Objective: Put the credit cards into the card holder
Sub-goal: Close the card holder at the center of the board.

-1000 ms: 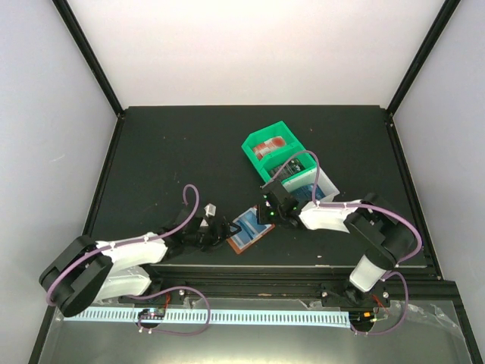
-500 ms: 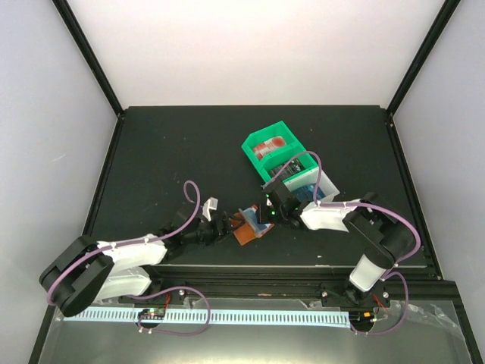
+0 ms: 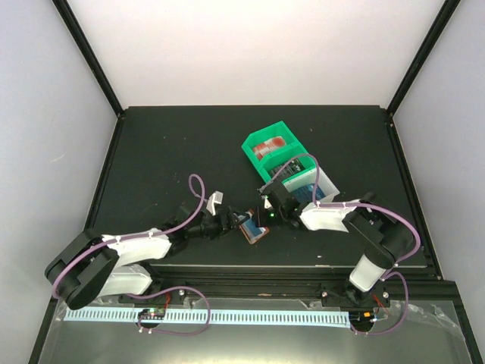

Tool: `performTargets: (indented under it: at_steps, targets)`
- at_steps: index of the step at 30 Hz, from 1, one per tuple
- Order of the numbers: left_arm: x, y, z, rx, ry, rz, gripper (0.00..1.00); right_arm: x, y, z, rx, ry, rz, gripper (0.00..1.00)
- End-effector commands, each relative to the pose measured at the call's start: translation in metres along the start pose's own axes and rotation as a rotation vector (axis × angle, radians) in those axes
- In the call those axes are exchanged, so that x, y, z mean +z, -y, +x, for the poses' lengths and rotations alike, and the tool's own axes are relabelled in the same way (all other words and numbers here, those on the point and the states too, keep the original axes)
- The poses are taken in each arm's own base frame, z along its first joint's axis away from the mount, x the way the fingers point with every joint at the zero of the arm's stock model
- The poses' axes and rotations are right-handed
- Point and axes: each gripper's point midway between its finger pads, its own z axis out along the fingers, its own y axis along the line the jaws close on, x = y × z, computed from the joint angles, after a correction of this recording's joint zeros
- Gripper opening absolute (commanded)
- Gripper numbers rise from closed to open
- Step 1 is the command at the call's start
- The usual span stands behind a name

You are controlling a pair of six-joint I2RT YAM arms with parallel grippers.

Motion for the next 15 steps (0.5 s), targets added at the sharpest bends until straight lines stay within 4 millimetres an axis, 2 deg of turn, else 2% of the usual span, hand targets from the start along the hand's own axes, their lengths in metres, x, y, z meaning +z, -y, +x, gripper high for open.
performTargets:
  at_steps: [1, 3, 6, 10, 15]
  targets:
    - [0.002, 0.007, -0.005, 0.048, -0.024, -0.067, 0.87, -0.008, 0.008, 0.027, 0.028, -0.095, 0.034, 0.01]
    - [0.002, 0.000, -0.004, 0.034, -0.041, -0.118, 0.87, -0.015, 0.008, 0.019, 0.037, -0.061, 0.022, 0.01]
    - [0.002, 0.002, -0.001, 0.027, -0.071, -0.133, 0.87, -0.027, 0.005, 0.009, 0.064, -0.018, -0.017, 0.01]
    - [0.005, 0.010, 0.002, 0.030, -0.107, -0.101, 0.87, -0.038, 0.002, 0.004, 0.098, 0.009, -0.066, 0.01]
    - [0.008, 0.028, 0.007, 0.029, -0.154, -0.022, 0.86, -0.042, 0.001, 0.008, 0.131, 0.008, -0.107, 0.01]
